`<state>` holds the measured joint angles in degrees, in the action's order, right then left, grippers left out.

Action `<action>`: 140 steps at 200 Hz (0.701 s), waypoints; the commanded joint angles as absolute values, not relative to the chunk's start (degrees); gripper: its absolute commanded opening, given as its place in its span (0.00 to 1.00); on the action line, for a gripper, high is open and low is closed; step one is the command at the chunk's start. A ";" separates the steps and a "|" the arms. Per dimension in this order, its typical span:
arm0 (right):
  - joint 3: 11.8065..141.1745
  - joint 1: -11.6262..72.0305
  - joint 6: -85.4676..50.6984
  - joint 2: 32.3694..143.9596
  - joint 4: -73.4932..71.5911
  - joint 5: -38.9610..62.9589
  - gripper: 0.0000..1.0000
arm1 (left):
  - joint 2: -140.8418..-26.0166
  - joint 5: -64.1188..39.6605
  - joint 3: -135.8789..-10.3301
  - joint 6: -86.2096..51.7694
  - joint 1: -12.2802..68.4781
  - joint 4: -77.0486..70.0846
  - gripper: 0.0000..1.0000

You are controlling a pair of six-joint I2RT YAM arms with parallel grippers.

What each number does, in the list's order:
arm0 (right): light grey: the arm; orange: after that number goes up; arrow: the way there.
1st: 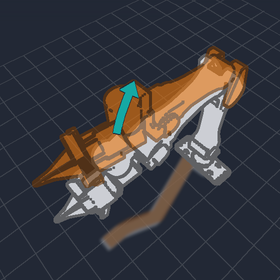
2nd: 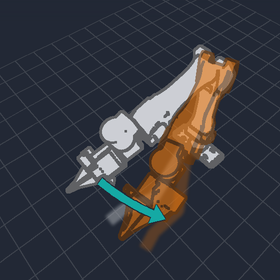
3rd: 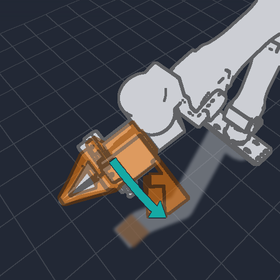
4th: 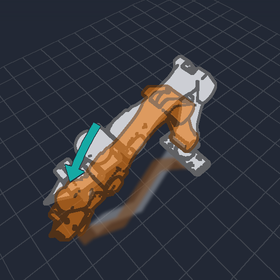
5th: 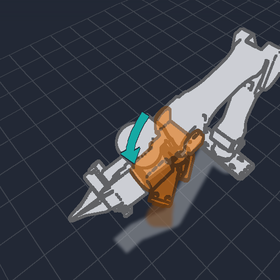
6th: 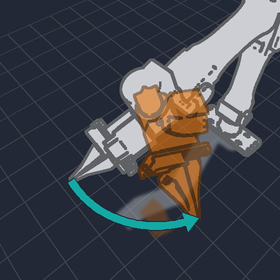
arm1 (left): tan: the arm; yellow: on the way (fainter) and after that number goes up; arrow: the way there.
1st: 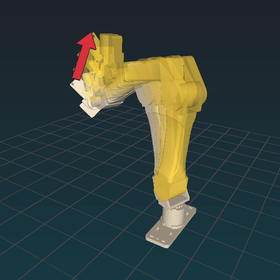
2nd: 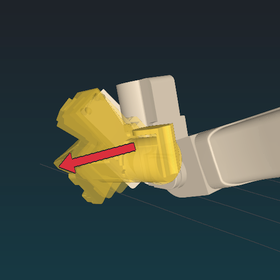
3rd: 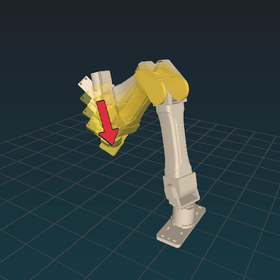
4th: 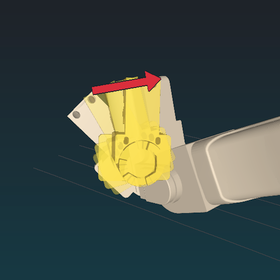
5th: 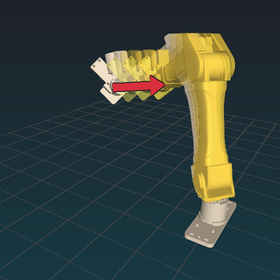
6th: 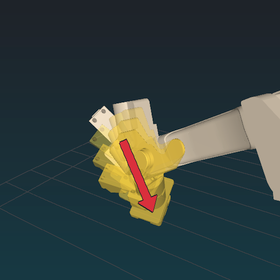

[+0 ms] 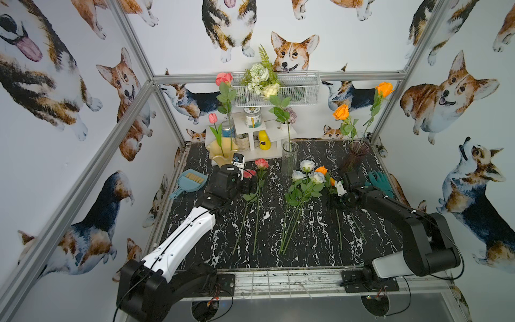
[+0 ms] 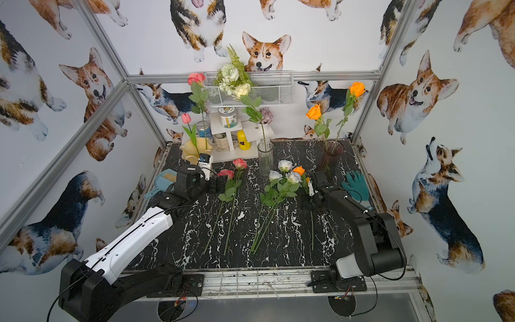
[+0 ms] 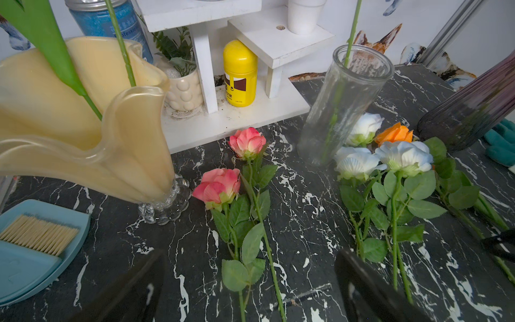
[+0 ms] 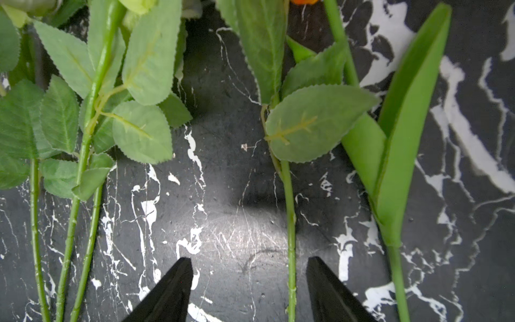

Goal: Arrange the flowers in different vases according to their variety
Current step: Pick up the flower at the center of the board.

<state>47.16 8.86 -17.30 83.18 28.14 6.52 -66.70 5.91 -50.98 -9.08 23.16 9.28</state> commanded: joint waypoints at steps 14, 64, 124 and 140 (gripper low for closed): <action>49.61 8.80 -16.99 86.35 31.44 3.39 0.66 | -67.41 5.63 -51.82 -8.61 23.13 10.45 1.00; 50.83 8.79 -16.26 89.79 31.39 2.88 0.57 | -67.91 5.46 -52.21 -8.53 23.16 10.90 1.00; 53.30 8.86 -15.72 93.34 32.68 2.75 0.43 | -68.44 5.60 -52.64 -8.51 23.12 11.46 1.00; 54.20 8.88 -15.30 94.48 33.51 2.48 0.38 | -68.42 5.62 -52.73 -8.50 23.08 11.71 1.00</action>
